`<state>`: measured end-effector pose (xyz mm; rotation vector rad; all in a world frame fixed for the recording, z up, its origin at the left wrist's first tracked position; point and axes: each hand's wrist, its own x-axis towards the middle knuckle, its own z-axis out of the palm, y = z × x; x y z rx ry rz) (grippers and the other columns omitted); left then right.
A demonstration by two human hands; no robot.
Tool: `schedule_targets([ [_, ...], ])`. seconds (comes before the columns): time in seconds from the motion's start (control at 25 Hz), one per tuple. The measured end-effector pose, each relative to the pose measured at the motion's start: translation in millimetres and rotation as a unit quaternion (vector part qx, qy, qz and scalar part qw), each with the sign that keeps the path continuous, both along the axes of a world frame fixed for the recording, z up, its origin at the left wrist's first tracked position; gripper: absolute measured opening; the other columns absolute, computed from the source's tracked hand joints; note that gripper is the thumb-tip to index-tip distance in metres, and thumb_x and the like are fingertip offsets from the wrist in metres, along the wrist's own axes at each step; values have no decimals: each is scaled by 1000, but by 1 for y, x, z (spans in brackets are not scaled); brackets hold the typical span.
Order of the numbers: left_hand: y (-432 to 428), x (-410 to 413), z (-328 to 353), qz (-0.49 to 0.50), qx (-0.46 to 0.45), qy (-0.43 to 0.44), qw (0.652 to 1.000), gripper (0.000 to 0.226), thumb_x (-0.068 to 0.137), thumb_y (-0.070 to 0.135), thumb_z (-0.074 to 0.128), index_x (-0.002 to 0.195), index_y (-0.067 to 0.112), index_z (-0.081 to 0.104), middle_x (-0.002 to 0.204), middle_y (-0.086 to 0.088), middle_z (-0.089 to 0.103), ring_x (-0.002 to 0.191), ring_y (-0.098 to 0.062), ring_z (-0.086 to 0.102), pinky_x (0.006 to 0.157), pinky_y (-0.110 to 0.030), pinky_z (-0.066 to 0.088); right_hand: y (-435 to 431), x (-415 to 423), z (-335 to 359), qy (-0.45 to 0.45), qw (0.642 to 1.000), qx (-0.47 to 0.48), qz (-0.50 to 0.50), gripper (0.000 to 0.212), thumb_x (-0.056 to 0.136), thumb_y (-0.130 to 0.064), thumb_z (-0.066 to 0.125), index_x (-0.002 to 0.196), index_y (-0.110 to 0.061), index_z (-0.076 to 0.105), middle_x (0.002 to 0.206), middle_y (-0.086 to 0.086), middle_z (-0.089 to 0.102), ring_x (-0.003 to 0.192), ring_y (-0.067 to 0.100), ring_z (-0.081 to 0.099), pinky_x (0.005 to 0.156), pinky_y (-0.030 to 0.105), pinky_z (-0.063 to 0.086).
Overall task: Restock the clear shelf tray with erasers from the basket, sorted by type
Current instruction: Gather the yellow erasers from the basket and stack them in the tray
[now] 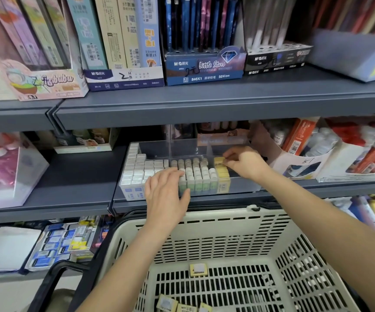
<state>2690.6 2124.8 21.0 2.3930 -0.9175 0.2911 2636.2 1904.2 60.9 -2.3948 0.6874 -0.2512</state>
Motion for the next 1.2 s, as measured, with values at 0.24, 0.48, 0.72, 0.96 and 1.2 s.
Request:
schedule_targets([
  [0.24,-1,-2,-1,-2,-10,-7,1000,42,84,29,58,125,22,52,133,8,48,126,-13,33,109,-30,9,-4,2,-4,76,996,-46,26,24,91,-15,48,111,-16,61,115,7,64,101,22,59,80,21,40],
  [0.48,7,-16,7,-24,-84,32,996,32,87,22,56,119,22,57,138,8,43,130,-10,29,115,-36,15,-2,-16,15,46,997,1,57,27,93,-12,46,116,-13,61,117,5,65,109,20,58,96,29,44],
  [0.72,26,-68,-9,-144,-182,20,972,22,87,24,46,99,19,64,96,15,56,95,3,49,87,-11,40,45,-86,23,-142,976,149,75,29,92,1,47,87,-21,65,78,-7,71,71,3,66,69,16,49],
  [0.96,48,-74,-92,-145,67,190,969,25,90,29,52,114,27,56,105,15,59,92,1,53,82,-24,49,93,-119,-65,102,952,211,196,19,91,-3,51,92,-15,64,84,-1,69,70,8,64,75,23,53],
  [1.2,81,-67,-154,-89,248,316,911,32,87,25,59,119,25,56,123,3,55,117,-16,48,99,-35,43,117,-114,-160,187,961,0,202,30,93,-15,46,119,-19,60,124,-2,60,112,14,56,90,25,45],
])
